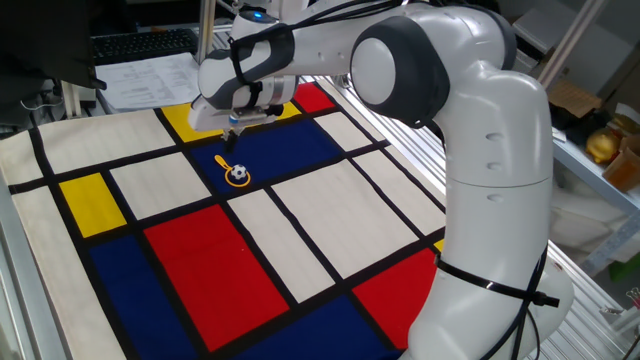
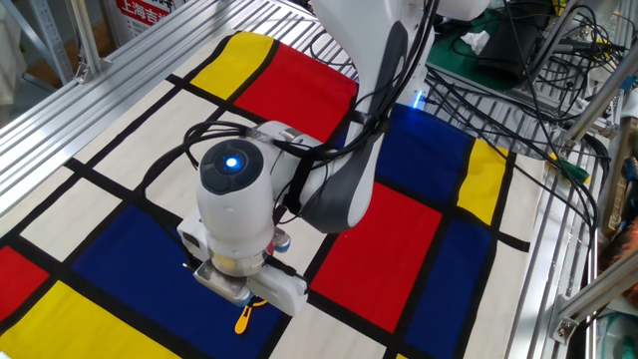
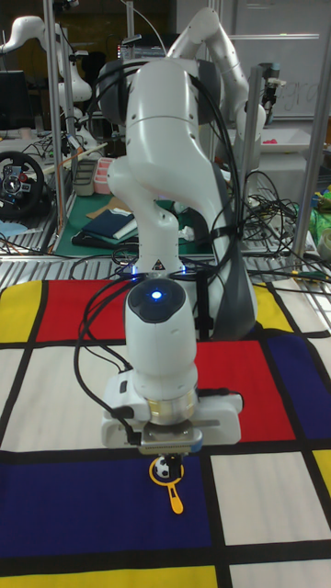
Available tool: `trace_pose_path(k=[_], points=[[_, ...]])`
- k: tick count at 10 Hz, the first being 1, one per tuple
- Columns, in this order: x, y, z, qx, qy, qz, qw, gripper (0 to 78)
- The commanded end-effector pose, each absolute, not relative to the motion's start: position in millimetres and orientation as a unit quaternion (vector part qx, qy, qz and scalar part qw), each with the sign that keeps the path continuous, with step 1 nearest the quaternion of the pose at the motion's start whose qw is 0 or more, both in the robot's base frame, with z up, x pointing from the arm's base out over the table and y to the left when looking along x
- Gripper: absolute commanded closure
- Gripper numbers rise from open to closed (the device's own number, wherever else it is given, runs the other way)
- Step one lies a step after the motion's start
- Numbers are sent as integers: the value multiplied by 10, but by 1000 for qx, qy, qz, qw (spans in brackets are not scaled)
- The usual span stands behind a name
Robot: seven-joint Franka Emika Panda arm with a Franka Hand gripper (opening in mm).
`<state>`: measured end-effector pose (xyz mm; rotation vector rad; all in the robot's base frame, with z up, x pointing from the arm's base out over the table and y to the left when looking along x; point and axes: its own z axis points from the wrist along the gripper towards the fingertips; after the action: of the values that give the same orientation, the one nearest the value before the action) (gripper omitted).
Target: Remove the bubble ring from the ball
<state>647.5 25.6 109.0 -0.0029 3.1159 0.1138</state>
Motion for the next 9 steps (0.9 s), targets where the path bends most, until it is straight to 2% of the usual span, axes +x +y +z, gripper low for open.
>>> trace_pose_path(k=[1, 7, 8, 9], points=[[6477, 252, 1094, 5, 999, 36, 22, 776], [6477, 252, 1094, 3, 1000, 25, -11, 776], [6477, 252, 1094, 5, 1000, 25, -9, 1], [6477, 252, 1094, 5, 1000, 25, -9, 1]])
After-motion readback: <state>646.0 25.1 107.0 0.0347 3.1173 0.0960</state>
